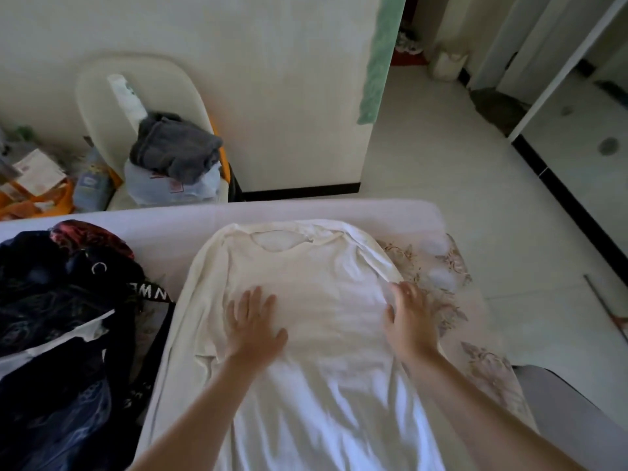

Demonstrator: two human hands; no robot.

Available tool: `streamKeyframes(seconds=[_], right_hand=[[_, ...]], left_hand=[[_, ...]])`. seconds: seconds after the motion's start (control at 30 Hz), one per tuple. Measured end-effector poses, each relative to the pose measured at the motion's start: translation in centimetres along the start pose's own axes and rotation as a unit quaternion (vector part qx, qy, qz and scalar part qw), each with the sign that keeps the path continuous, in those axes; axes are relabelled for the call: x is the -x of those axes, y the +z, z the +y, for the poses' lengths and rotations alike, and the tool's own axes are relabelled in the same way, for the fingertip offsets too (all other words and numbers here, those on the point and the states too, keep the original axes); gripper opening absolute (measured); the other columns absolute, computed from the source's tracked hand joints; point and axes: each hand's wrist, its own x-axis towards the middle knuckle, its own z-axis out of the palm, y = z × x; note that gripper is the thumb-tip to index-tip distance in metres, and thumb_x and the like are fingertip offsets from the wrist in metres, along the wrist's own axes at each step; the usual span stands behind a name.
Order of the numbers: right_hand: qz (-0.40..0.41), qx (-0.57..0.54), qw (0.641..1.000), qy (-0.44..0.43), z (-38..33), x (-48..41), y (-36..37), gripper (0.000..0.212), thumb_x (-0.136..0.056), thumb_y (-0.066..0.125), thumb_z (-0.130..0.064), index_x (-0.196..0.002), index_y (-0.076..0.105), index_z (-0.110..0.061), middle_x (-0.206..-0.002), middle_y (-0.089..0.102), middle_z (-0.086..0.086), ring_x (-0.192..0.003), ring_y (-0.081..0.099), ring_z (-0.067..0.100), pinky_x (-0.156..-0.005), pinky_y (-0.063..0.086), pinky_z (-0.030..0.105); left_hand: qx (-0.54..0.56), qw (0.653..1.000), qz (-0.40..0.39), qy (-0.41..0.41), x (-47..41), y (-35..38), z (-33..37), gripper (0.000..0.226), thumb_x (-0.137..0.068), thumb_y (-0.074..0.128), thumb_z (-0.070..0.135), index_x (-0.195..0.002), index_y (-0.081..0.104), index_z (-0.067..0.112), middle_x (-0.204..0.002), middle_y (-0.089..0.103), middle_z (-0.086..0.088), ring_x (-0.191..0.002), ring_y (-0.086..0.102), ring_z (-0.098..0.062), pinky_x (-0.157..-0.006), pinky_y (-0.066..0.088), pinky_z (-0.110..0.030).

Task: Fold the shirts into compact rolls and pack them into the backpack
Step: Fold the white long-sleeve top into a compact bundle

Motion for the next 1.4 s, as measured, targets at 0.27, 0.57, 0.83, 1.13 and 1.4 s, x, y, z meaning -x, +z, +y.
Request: streamKeyframes(seconds=[0.27, 0.57, 0.83, 1.13, 1.4], right_hand=[[0.043, -0.121, 0.971, 0.200, 2.7, -1.4, -3.8, 0.017, -0.101, 0.047, -0.022, -0.104, 0.058, -0.011, -0.098, 0.067, 0.020, -0.096, 0.061, 0.042, -0.072, 0.040, 0.039], [0.120, 0.158, 0.979, -0.055, 3.8, -6.2, -8.1, 0.075, -0.066, 0.065, 0.003, -0.137, 0.045, -0.011, -0.140, 0.040, 0.024, -0.121, 0.043, 0.045, -0.103, 0.036, 0.052], [-0.251, 0.062, 0.953, -0.156, 2.8, 8.5, -0.1, 0.067, -0.096, 0.048, -0.037, -0.157, 0.021, -0.028, -0.167, -0.003, 0.007, -0.154, -0.002, 0.027, -0.122, 0.015, 0.048], [-0.220, 0.010, 0.960, -0.173, 1.2, 18.2, -3.0, 0.070, -0.086, 0.039, -0.050, -0.153, 0.029, -0.033, -0.167, 0.000, 0.002, -0.154, -0.003, 0.021, -0.123, 0.001, 0.040], [-0.154, 0.044, 0.976, -0.149, 3.7, 26.6, -2.1, 0.065, -0.071, 0.044, -0.001, -0.131, 0.060, -0.022, -0.143, 0.053, 0.006, -0.132, 0.051, 0.029, -0.110, 0.022, 0.041]], left_hand=[[0.079, 0.975, 0.054, 0.199, 1.9, 0.8, 11.7, 0.066, -0.086, 0.035, 0.058, -0.146, 0.039, 0.029, -0.157, 0.034, -0.004, -0.143, 0.033, -0.031, -0.113, 0.029, -0.051], [-0.004, 0.988, -0.046, 0.146, 1.5, 3.1, 10.8, 0.094, -0.085, 0.046, 0.068, -0.155, -0.008, 0.037, -0.160, -0.028, -0.001, -0.147, -0.027, -0.027, -0.115, -0.014, -0.059], [0.086, 0.982, 0.026, 0.164, 6.8, 3.9, 9.7, 0.072, -0.089, 0.045, 0.046, -0.154, 0.024, 0.027, -0.163, 0.015, -0.006, -0.150, 0.016, -0.027, -0.120, 0.015, -0.047], [0.216, 0.952, 0.149, 0.156, 17.6, 4.3, 5.3, 0.032, -0.074, 0.060, 0.052, -0.096, 0.056, 0.029, -0.100, 0.051, 0.014, -0.096, 0.052, -0.014, -0.083, 0.045, -0.028], [0.191, 0.975, 0.026, 0.106, 26.8, 9.1, 1.9, 0.061, -0.059, 0.077, 0.047, -0.116, 0.064, 0.032, -0.119, 0.046, 0.013, -0.115, 0.036, -0.010, -0.101, 0.041, -0.033]])
